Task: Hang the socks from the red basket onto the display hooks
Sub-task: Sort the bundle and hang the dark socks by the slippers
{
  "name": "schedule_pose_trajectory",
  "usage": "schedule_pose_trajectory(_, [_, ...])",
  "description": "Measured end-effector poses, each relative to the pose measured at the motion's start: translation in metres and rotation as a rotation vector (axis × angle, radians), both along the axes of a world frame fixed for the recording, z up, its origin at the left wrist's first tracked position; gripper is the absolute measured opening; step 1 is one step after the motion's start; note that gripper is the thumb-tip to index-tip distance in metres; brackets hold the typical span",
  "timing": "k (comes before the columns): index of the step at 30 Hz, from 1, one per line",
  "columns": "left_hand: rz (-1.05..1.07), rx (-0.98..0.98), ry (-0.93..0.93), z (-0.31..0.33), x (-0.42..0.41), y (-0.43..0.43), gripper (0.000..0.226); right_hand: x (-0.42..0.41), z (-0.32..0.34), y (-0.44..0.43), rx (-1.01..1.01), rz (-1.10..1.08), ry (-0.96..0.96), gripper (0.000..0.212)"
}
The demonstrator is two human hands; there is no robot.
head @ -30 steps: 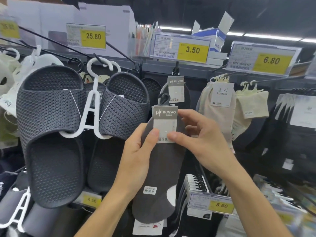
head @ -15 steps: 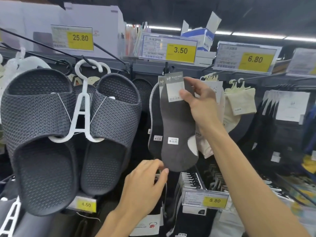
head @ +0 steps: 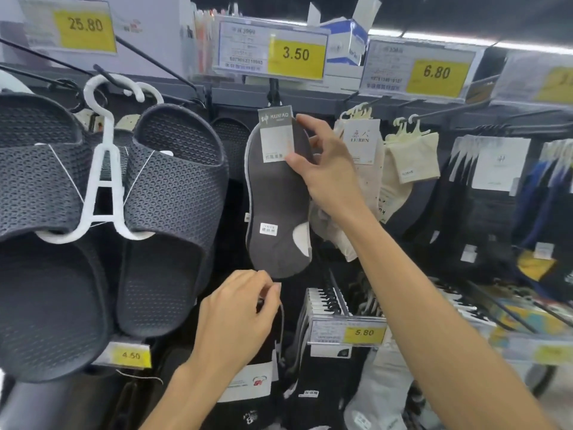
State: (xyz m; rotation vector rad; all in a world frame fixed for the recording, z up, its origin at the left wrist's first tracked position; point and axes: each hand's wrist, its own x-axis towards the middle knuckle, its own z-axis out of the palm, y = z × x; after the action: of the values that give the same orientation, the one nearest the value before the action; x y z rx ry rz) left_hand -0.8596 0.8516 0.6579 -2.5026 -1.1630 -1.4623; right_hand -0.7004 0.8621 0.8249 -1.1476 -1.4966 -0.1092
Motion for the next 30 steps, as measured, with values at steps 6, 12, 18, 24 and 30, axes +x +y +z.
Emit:
schedule_pose_trajectory(6, [-0.09, 0.261, -0.258, 0.017, 0.01, -0.042, 0.019, 0.007, -0.042, -0.081, 0.064, -0.041, 0.026, 0.039])
schedule_pose_trajectory(12, [-0.68, -0.074, -0.121, -0.049, 0.11, -0.134, 0.019, 0.049, -0.195, -0.219, -0.164, -0.138, 0.172, 0.027])
schedule_pose_trajectory(18, [-0.814, -0.681, 0.665, -0.244, 0.188, -0.26, 0.016, 0.094, -0.42, -0.448, -0.935, -0.614, 0.641, 0.021])
schedule_pose_trajectory(24, [-0.787, -0.927, 1.444, -0.409, 0.157, -0.391, 0.027, 0.034, -0.556, -0.687, -1.522, -0.81, 1.065, 0.039])
schedule_pose_trajectory(30, [-0.932, -0.886, 1.565, -0.442, 0.181, -0.488, 0.026, -0.011, -0.588, -0.798, -1.513, -0.992, 1.345, 0.03])
